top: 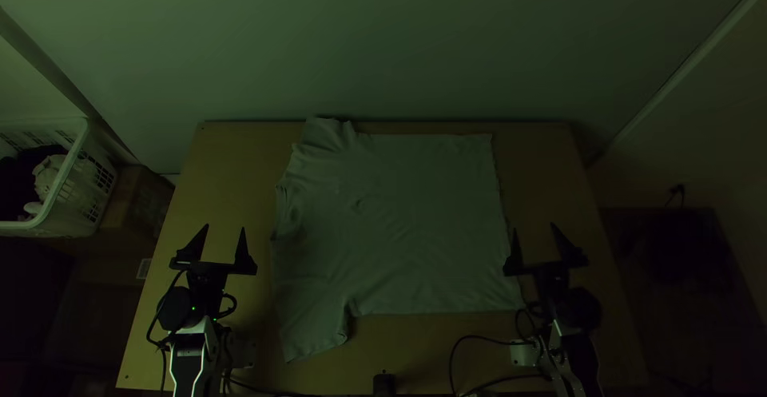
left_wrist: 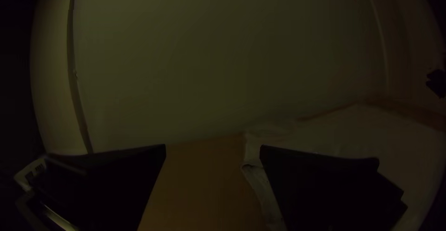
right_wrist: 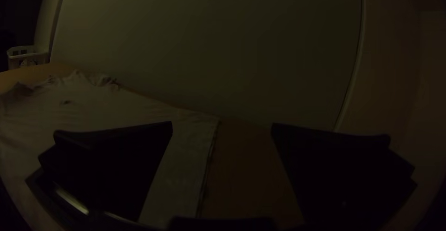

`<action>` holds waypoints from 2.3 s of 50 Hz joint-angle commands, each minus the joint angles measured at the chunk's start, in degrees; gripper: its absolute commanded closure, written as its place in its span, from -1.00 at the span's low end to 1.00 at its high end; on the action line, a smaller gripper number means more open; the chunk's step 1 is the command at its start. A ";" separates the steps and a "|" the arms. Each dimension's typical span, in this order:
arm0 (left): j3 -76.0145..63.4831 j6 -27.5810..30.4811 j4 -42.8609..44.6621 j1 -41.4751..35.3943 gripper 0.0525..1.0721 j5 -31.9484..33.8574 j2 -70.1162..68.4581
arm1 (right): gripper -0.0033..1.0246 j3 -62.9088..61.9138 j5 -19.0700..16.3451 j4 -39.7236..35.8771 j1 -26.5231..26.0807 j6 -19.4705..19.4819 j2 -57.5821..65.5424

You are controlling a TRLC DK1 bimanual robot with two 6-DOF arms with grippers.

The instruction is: Fold the t-shirt

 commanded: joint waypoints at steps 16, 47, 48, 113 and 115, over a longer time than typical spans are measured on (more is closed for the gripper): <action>-2.44 -1.80 -1.15 -1.61 -0.91 0.18 0.25 | -0.91 -0.80 1.80 -0.68 -1.25 1.28 -0.56; 19.01 1.80 2.37 -2.49 -0.91 0.62 27.15 | -0.91 27.15 2.77 -10.35 2.71 0.31 32.75; 20.50 1.80 2.19 -2.49 -0.91 0.71 28.82 | -0.91 28.38 2.77 -10.61 2.88 0.31 34.25; 86.60 -1.62 -13.10 -11.63 -0.90 4.23 109.94 | -0.91 92.81 -14.54 -29.95 -4.85 2.60 112.38; 87.56 -1.71 -13.36 -11.46 -0.89 4.23 110.82 | -0.91 95.18 -14.54 -30.30 -4.67 2.60 114.23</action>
